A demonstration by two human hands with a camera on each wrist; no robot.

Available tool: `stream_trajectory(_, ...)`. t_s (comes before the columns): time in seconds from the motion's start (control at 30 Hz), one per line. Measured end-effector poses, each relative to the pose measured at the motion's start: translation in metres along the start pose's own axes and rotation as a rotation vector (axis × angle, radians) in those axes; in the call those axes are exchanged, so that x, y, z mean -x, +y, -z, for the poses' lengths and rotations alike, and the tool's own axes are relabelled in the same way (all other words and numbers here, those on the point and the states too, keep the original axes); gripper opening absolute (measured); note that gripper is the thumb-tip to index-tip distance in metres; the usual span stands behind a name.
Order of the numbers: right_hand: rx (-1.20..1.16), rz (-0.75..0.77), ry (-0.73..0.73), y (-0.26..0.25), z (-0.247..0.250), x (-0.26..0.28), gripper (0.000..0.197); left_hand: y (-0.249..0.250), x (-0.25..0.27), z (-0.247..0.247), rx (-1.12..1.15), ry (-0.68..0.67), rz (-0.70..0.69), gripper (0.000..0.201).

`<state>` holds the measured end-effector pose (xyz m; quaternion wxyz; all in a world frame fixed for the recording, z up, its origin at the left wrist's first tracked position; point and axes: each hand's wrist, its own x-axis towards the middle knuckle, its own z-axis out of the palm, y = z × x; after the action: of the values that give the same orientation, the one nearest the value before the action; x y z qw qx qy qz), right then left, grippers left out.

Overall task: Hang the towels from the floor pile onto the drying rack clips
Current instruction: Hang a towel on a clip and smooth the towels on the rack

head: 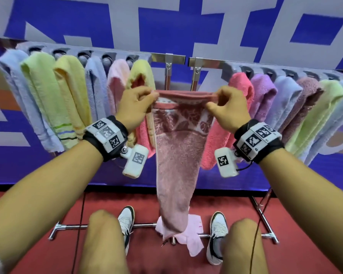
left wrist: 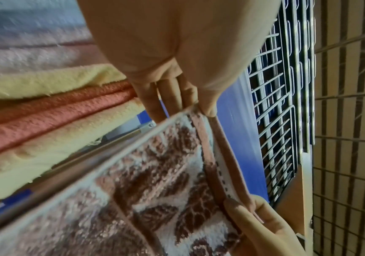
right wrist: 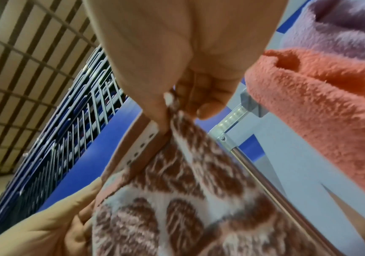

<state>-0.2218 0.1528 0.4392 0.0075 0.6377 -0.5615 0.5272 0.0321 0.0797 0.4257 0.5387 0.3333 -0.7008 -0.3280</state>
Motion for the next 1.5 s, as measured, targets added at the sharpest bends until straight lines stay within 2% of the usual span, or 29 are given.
stream_trajectory(0.07,-0.139,-0.013,0.032,-0.006,0.0,-0.001,0.034,0.008,-0.005,-0.005,-0.005,0.036,-0.027,0.012)
stream_trajectory(0.13,-0.173,-0.071,-0.067,-0.005,0.003,0.0,0.043,0.009,-0.007,-0.007,-0.046,0.056,-0.028,0.011)
stream_trajectory(0.2,-0.118,-0.1,-0.176,-0.002,0.009,0.003,0.025,0.006,-0.004,-0.008,-0.042,0.009,0.01,0.01)
stream_trajectory(0.27,-0.132,-0.122,-0.202,0.001,0.009,0.008,0.004,0.001,0.001,-0.008,-0.016,-0.019,0.04,0.009)
stream_trajectory(0.37,-0.169,-0.169,-0.186,0.008,0.003,0.01,0.021,-0.003,0.002,-0.007,0.016,-0.022,0.097,0.007)
stream_trajectory(0.43,-0.168,-0.186,-0.203,0.012,0.001,0.011,0.022,-0.003,0.001,-0.005,0.031,-0.044,0.127,0.008)
stream_trajectory(0.63,-0.17,-0.208,-0.047,0.011,-0.002,0.01,0.016,0.003,-0.005,-0.004,0.031,-0.066,0.147,0.017)
stream_trajectory(0.73,-0.036,-0.253,-0.033,0.016,-0.009,0.008,0.021,-0.005,-0.008,-0.012,-0.079,0.019,0.216,0.019)
stream_trajectory(0.8,0.076,-0.237,-0.049,0.016,-0.014,0.008,0.018,-0.009,-0.01,-0.018,-0.166,0.059,0.24,0.023)
stream_trajectory(0.93,0.213,-0.184,0.001,0.015,-0.015,0.003,0.014,0.001,-0.015,-0.028,-0.262,0.098,0.223,0.022)
stream_trajectory(1.07,0.174,-0.167,0.028,0.008,-0.007,0.0,0.008,0.014,-0.017,-0.032,-0.275,0.097,0.193,0.022)
stream_trajectory(1.13,0.127,-0.153,0.029,0.002,-0.003,0.002,0.011,0.02,-0.014,-0.033,-0.273,0.075,0.191,0.02)
stream_trajectory(1.23,0.053,-0.135,-0.074,-0.008,0.0,0.006,0.019,0.029,-0.003,-0.04,-0.18,-0.016,0.216,0.017)
stream_trajectory(1.37,0.027,-0.075,-0.238,-0.027,-0.004,0.013,0.011,0.041,0.016,-0.058,0.02,-0.111,0.253,0.018)
stream_trajectory(1.5,-0.244,-0.198,-0.335,-0.044,-0.005,0.013,0.011,0.044,0.019,-0.065,0.078,-0.12,0.25,0.018)
